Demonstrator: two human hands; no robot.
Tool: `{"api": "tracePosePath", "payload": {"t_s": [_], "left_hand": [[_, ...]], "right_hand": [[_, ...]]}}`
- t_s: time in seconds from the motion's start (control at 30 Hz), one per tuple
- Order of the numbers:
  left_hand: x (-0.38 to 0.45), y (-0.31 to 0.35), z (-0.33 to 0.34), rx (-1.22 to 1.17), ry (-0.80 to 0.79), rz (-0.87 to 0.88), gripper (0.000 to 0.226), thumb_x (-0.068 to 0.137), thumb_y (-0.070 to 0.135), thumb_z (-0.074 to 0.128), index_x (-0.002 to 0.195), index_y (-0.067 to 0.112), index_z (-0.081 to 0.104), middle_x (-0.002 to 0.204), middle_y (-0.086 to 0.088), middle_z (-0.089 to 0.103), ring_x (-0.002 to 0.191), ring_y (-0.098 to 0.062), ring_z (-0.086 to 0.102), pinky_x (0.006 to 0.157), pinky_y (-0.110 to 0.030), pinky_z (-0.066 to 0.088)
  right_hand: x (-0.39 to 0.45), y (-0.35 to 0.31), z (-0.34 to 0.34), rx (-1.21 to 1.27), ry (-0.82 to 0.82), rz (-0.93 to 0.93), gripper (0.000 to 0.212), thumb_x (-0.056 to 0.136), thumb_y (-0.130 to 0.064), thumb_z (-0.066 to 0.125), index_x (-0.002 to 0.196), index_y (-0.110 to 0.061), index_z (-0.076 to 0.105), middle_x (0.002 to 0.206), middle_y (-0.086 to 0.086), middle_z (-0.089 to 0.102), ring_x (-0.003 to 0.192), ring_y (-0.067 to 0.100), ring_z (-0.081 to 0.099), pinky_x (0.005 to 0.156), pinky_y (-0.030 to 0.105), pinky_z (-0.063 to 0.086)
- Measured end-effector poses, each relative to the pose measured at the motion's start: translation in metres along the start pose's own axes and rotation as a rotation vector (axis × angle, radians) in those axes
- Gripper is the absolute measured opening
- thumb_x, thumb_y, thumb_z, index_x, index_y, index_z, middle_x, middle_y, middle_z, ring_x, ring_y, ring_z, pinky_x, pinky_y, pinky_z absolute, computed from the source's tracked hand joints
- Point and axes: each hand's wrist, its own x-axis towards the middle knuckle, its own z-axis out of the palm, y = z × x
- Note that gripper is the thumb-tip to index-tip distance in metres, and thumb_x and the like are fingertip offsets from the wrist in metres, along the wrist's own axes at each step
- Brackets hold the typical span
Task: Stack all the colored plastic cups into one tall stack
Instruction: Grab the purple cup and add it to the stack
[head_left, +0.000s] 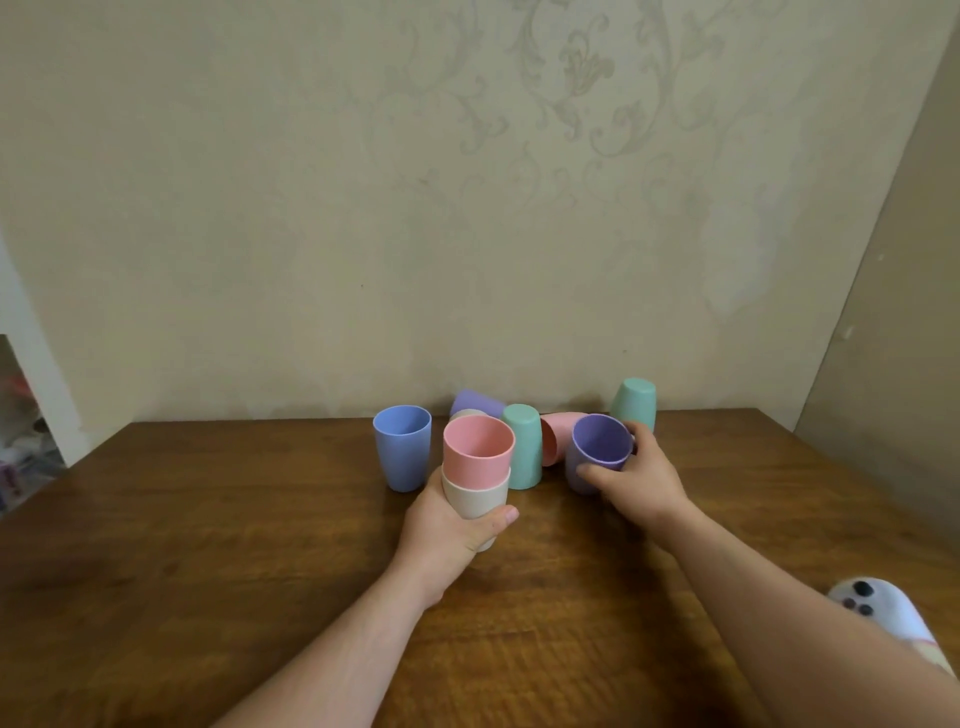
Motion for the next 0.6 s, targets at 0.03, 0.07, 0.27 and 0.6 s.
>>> {"api": "tracePosePath", "payload": {"t_s": [0.03, 0.07, 0.27, 0.6], "left_hand": [[-0.001, 0.000, 0.000, -0.002, 0.000, 0.007, 0.074, 0.060, 0.053, 0.103, 0.122, 0.048, 0.062, 0.116, 0.020, 0.077, 0.104, 0.001, 0.075, 0.083, -0.025, 0.061], [-0.001, 0.001, 0.000, -0.003, 0.005, 0.017, 0.078, 0.058, 0.056, 0.102, 0.123, 0.047, 0.061, 0.118, 0.019, 0.076, 0.107, -0.002, 0.075, 0.083, -0.026, 0.062], [-0.008, 0.006, 0.002, -0.039, 0.056, 0.082, 0.112, 0.049, 0.060, 0.100, 0.146, 0.051, 0.044, 0.134, 0.024, 0.067, 0.117, -0.002, 0.070, 0.082, -0.023, 0.063], [-0.009, 0.006, 0.003, -0.038, 0.057, 0.116, 0.090, 0.063, 0.065, 0.094, 0.138, 0.073, 0.044, 0.127, 0.048, 0.065, 0.115, 0.020, 0.064, 0.086, -0.012, 0.057]], "right_hand": [[-0.001, 0.001, 0.001, 0.025, 0.015, 0.022, 0.073, 0.073, -0.046, 0.091, 0.129, -0.044, 0.045, 0.116, -0.016, 0.063, 0.102, 0.014, 0.066, 0.084, 0.043, 0.062], [-0.002, 0.002, 0.002, 0.045, 0.029, 0.036, 0.068, 0.075, -0.046, 0.090, 0.127, -0.042, 0.046, 0.116, -0.014, 0.063, 0.102, 0.015, 0.066, 0.088, 0.047, 0.062], [-0.008, -0.002, 0.012, 0.163, 0.024, 0.064, 0.060, 0.079, -0.039, 0.092, 0.124, -0.036, 0.052, 0.112, -0.012, 0.066, 0.100, 0.019, 0.068, 0.087, 0.049, 0.063], [-0.020, -0.087, 0.024, 0.736, 0.026, 0.012, 0.038, 0.093, -0.041, 0.080, 0.121, -0.028, 0.058, 0.126, 0.000, 0.071, 0.108, 0.021, 0.075, 0.088, 0.046, 0.062]]}}
